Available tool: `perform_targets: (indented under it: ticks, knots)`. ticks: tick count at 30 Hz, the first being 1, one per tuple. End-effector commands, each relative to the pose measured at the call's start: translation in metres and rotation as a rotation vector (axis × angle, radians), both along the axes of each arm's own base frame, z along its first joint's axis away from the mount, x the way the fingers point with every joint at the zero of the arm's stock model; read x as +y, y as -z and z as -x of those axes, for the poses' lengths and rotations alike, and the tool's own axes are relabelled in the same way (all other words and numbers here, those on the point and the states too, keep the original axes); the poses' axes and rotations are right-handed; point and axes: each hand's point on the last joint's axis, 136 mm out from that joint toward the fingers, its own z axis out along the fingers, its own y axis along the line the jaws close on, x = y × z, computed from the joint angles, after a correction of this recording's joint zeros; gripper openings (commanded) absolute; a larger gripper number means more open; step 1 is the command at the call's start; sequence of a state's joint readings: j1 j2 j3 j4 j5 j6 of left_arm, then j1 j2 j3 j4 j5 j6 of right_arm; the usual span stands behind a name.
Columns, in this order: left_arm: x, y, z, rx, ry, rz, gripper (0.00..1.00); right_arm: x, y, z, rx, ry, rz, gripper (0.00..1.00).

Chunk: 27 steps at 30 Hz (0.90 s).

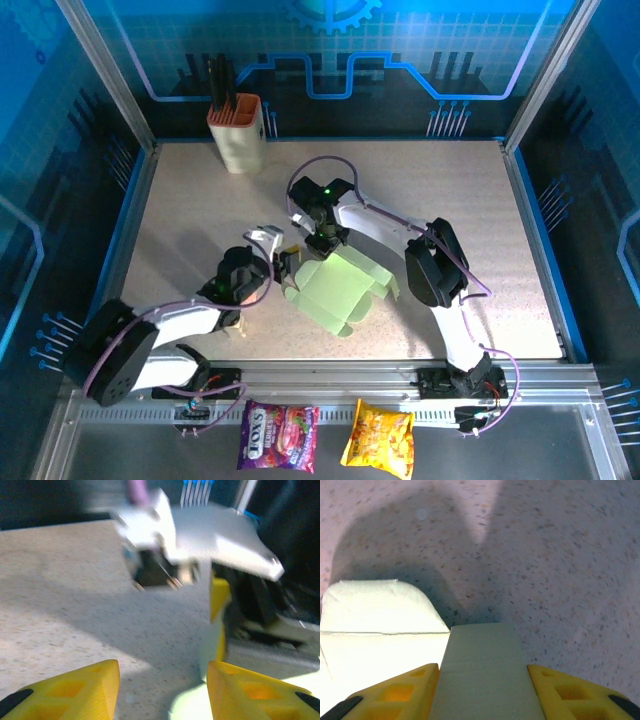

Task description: Fold the paper box

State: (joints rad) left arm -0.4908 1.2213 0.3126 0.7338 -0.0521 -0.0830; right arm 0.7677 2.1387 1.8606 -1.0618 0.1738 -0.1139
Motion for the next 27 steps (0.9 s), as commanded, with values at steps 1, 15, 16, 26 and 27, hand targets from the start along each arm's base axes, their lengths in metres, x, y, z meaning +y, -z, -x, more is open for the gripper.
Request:
perform_targets:
  ticks: [1, 15, 16, 26, 27]
  knots:
    - [0.028, -0.020, -0.006, 0.081, -0.136, 0.093, 0.52, 0.014, -0.006, 0.011, 0.014, -0.235, -0.014, 0.25]
    - [0.093, -0.052, 0.006, 0.334, -0.330, 0.282, 0.57, 0.047, 0.007, 0.011, -0.013, -0.619, 0.051, 0.26]
    - [0.097, -0.053, 0.006, 0.357, -0.353, 0.298, 0.57, 0.047, 0.011, 0.009, -0.008, -0.624, 0.069, 0.26]
    - [0.104, -0.051, 0.001, 0.505, -0.345, 0.474, 0.55, 0.058, 0.033, 0.005, 0.028, -0.605, 0.089, 0.35]
    - [0.103, -0.052, 0.001, 0.511, -0.338, 0.463, 0.55, 0.059, 0.030, 0.005, 0.026, -0.599, 0.080, 0.38]
